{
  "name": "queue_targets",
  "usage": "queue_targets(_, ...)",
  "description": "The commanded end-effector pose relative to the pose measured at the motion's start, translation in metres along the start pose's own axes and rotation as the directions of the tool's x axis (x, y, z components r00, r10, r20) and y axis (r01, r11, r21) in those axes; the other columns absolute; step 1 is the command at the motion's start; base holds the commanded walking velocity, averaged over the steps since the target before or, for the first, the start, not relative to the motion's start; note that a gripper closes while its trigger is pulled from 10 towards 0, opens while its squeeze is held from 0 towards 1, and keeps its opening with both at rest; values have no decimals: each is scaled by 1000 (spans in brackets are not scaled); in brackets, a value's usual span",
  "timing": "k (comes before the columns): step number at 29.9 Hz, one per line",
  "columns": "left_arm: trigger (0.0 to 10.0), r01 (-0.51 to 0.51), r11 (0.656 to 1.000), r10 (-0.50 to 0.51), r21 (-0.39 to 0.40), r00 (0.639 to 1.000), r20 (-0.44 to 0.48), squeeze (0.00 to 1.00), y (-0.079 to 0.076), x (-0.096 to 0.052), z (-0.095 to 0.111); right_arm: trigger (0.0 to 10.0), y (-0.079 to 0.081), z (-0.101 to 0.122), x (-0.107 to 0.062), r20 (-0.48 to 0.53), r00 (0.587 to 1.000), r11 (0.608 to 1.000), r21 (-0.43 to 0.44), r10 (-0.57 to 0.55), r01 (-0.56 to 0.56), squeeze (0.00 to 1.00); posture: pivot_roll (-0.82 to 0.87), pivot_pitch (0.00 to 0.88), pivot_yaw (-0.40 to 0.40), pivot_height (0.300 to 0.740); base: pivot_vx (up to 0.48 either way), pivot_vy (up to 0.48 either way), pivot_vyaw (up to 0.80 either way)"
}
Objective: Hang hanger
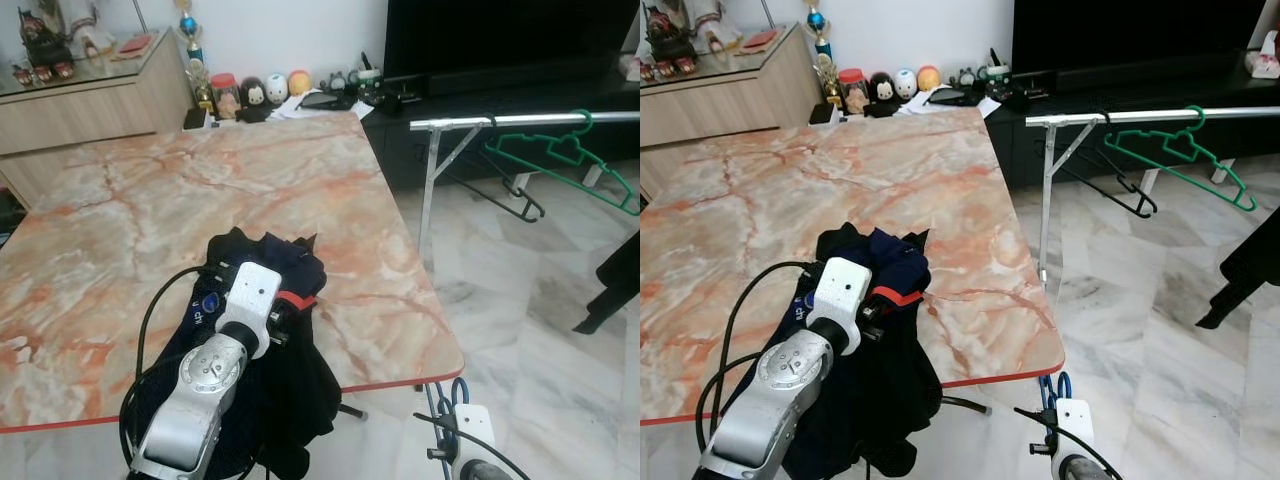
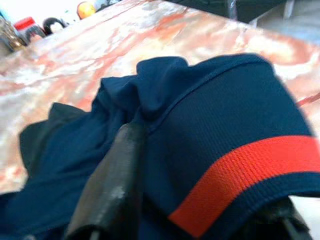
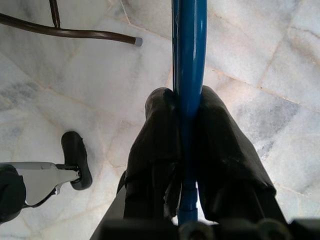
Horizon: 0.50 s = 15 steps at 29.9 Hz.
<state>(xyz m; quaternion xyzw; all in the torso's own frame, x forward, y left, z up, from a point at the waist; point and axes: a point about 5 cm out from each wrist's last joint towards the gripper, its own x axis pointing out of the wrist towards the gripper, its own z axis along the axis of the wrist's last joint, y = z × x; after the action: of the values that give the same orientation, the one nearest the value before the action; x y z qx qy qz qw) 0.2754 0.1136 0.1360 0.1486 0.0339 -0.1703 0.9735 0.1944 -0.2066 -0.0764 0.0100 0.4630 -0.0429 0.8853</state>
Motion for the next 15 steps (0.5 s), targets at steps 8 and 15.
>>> queue_targets(8, 10000, 77, 983, -84, 165, 996, 36, 1000, -2, -1, 7, 10000, 4, 2, 1, 5, 1000, 1000, -2, 6, -6, 0, -45, 0, 75, 740, 0, 0, 0)
queue_targets(15, 10000, 261, 927, -275, 268, 961, 14, 1000, 0, -15, 10, 10000, 5, 2, 1, 5, 1000, 1000, -10, 11, -11, 0, -42, 0, 76, 740, 0, 0, 0)
